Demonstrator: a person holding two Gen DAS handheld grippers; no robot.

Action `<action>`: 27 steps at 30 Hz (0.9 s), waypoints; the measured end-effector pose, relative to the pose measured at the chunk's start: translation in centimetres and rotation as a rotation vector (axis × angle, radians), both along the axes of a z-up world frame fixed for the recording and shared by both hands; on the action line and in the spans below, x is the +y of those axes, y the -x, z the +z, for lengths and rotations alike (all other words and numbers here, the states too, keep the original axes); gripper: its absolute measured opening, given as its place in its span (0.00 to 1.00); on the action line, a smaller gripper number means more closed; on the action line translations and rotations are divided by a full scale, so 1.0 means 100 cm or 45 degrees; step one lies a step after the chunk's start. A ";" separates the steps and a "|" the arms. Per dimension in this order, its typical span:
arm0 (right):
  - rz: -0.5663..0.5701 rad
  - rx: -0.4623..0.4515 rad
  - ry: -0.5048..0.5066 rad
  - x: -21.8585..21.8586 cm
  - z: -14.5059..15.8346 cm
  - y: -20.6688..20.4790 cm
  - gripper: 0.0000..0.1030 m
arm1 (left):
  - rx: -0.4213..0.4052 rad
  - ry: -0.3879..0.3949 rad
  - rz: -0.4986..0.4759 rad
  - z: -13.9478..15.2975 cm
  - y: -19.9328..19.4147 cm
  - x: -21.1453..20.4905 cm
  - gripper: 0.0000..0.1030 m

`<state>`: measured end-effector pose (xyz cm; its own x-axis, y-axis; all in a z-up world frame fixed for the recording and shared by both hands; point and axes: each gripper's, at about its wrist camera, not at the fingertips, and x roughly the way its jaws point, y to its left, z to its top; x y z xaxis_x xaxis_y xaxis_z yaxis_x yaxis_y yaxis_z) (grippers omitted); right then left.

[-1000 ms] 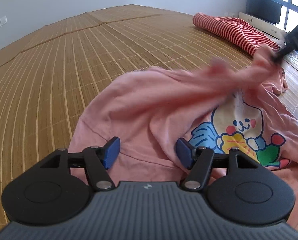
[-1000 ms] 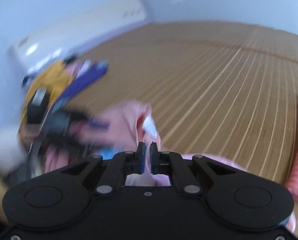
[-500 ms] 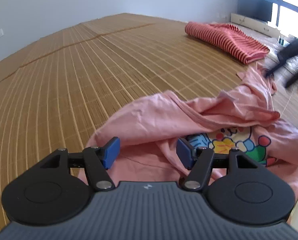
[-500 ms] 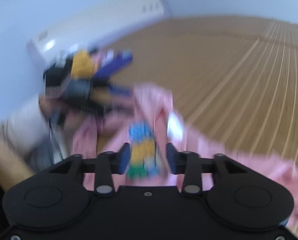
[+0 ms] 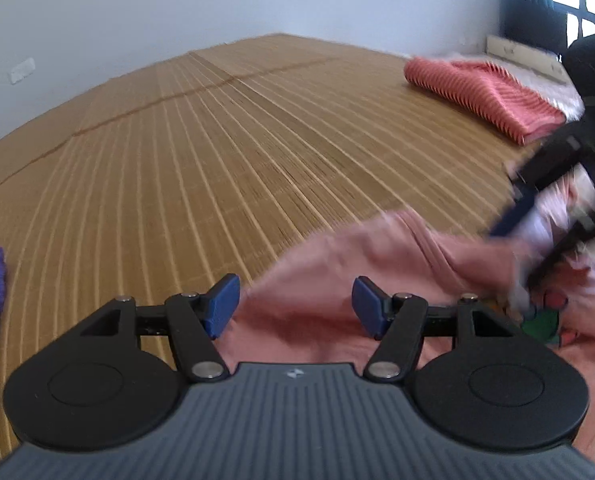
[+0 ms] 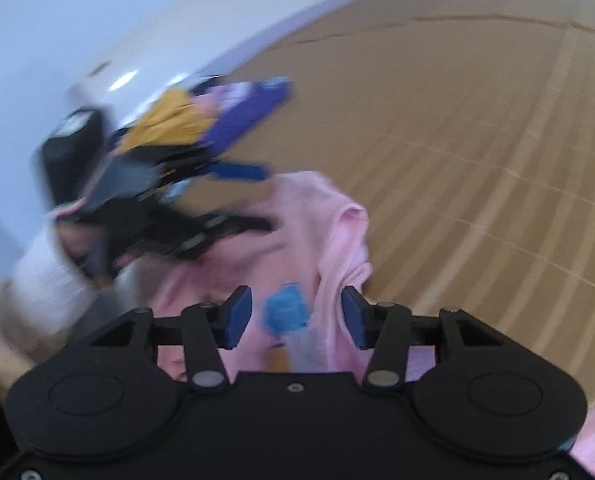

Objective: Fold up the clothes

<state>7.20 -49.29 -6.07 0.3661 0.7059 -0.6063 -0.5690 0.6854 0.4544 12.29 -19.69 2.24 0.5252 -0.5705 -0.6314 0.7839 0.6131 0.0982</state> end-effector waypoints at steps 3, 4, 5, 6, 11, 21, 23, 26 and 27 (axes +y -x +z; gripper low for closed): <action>0.078 0.004 0.048 0.016 -0.005 0.018 0.51 | -0.009 0.054 0.015 0.009 -0.002 0.008 0.66; 0.093 0.010 0.072 0.020 -0.009 0.023 0.51 | -0.014 0.069 0.017 0.011 -0.001 0.010 0.66; 0.101 0.001 0.117 0.026 -0.012 0.030 0.52 | -0.018 0.086 0.009 0.014 0.000 0.012 0.66; 0.114 -0.017 0.163 0.033 -0.016 0.036 0.52 | -0.022 0.104 0.001 0.017 0.002 0.014 0.66; 0.132 -0.084 0.360 0.048 -0.035 0.054 0.54 | -0.049 0.242 -0.069 0.030 0.013 0.019 0.66; -0.039 -0.207 0.380 0.036 -0.013 0.074 0.53 | 0.089 -0.153 -0.374 -0.007 0.038 -0.017 0.66; -0.118 -0.212 0.357 0.013 -0.007 0.082 0.53 | 0.033 -0.239 -0.423 -0.013 0.044 -0.019 0.66; -0.235 -0.172 0.377 -0.017 -0.008 0.090 0.52 | 0.008 -0.286 -0.442 -0.016 0.046 -0.017 0.66; -0.268 -0.167 0.383 -0.022 -0.009 0.091 0.51 | -0.001 -0.285 -0.435 -0.015 0.046 -0.016 0.66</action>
